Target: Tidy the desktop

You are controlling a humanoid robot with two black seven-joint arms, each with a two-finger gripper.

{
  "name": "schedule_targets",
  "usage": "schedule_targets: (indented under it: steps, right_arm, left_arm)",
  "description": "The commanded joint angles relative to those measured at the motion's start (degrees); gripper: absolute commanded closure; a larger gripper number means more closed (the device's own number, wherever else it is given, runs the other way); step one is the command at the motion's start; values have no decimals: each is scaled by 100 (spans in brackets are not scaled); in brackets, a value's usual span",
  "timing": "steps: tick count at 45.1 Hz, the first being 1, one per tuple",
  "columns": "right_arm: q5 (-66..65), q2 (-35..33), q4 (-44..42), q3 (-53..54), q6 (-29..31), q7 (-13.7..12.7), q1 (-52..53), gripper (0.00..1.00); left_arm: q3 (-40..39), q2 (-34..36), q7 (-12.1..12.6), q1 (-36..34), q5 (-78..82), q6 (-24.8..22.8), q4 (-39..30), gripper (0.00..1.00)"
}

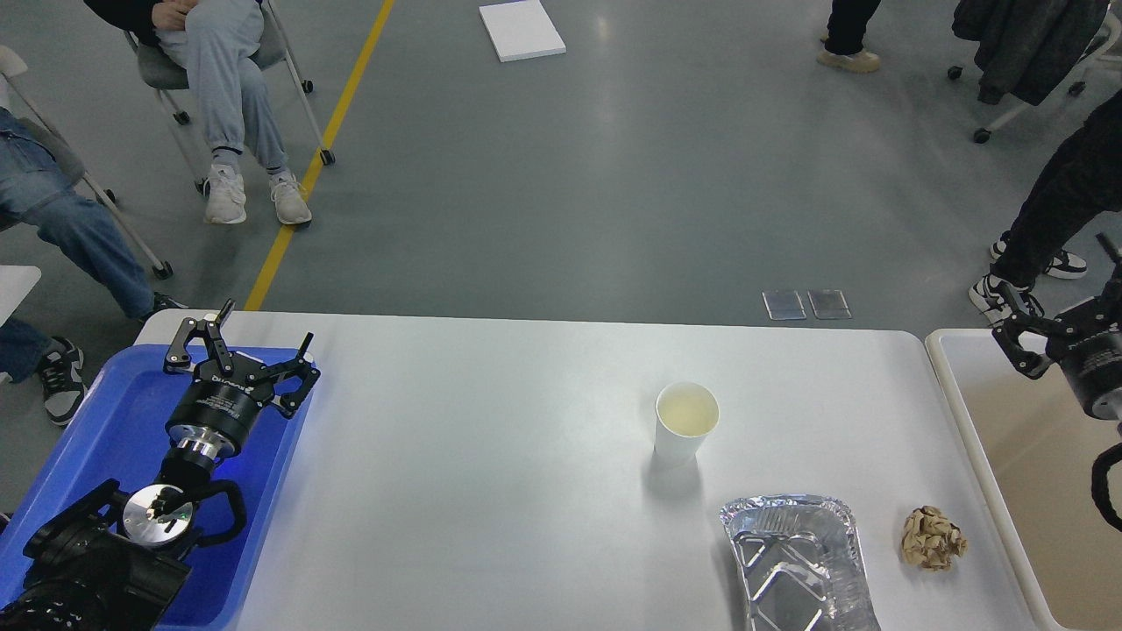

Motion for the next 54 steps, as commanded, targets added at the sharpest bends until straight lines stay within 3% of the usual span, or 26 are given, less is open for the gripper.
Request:
schedule_targets:
  steps: [1, 45, 50, 54]
  right_arm:
    - [-2, -156, -10, -10, -2, 1, -44, 0]
    - [16, -261, 104, -212, -46, -7, -132, 0]
    - [322, -743, 96, -1045, -64, -8, -18, 0]
    - [640, -1596, 113, -2538, 68, -8, 544, 0]
  left_arm:
    - [-2, 0, 0, 2, 5, 0, 0, 0]
    - [-2, 0, 9, -7, 5, 0, 0, 0]
    - [-2, 0, 9, -7, 5, 0, 0, 0]
    - [-2, 0, 9, -7, -4, 0, 0, 0]
